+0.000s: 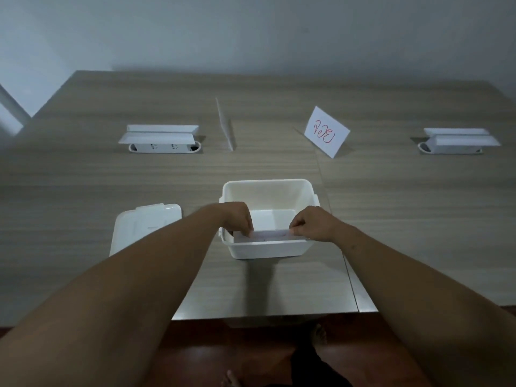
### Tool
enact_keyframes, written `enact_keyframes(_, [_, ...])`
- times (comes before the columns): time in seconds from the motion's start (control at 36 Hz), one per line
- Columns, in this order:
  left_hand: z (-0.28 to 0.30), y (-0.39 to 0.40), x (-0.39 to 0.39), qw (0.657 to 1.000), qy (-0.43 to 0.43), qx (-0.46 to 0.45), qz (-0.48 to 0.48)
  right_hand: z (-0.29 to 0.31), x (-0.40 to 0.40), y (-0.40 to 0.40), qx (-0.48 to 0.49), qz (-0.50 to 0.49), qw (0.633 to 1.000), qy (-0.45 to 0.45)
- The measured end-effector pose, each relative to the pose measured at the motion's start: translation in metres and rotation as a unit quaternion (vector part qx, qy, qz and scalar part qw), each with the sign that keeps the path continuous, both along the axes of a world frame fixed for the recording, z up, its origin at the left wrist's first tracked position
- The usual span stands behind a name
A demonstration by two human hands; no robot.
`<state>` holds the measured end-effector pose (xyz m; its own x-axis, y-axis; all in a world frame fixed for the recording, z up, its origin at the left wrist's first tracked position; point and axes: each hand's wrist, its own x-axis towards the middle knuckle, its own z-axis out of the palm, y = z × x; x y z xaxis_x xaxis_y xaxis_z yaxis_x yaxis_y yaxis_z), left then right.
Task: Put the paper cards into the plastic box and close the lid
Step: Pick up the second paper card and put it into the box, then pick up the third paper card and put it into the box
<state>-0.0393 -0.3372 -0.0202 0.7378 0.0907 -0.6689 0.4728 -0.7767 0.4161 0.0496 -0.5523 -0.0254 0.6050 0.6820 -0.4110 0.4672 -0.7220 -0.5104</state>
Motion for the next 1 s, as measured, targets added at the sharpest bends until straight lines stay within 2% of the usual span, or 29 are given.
enact_keyframes(0.11, [0.008, 0.006, 0.020, 0.996, 0.057, -0.054, 0.049, 0.012, 0.026, 0.002, 0.035, -0.029, 0.998, 0.043])
enact_keyframes(0.31, [0.044, 0.002, 0.097, 0.988, -0.033, -0.055, 0.139, 0.052, 0.131, -0.001, 0.103, -0.065, 0.992, -0.029])
enact_keyframes(0.39, [0.058, -0.004, 0.140, 0.987, -0.072, -0.026, 0.139, 0.050, 0.184, -0.008, 0.106, -0.106, 0.986, -0.074])
enact_keyframes(0.44, [0.064, -0.009, 0.174, 0.986, -0.110, 0.030, 0.124, 0.046, 0.225, -0.016, 0.097, -0.135, 0.981, -0.104])
enact_keyframes(0.56, [0.069, -0.022, 0.223, 0.978, -0.143, 0.124, 0.083, 0.034, 0.286, -0.029, 0.074, -0.188, 0.975, -0.096])
enact_keyframes(0.67, [0.070, -0.037, 0.269, 0.982, -0.123, 0.125, 0.075, 0.019, 0.339, -0.027, 0.078, -0.217, 0.967, -0.105])
enact_keyframes(0.78, [0.066, -0.046, 0.302, 0.982, -0.102, 0.148, 0.063, 0.009, 0.380, -0.010, 0.082, -0.254, 0.961, -0.071])
enact_keyframes(1.0, [0.070, -0.027, 0.333, 0.974, -0.100, 0.179, 0.097, -0.027, 0.401, 0.024, 0.098, -0.272, 0.957, 0.002])
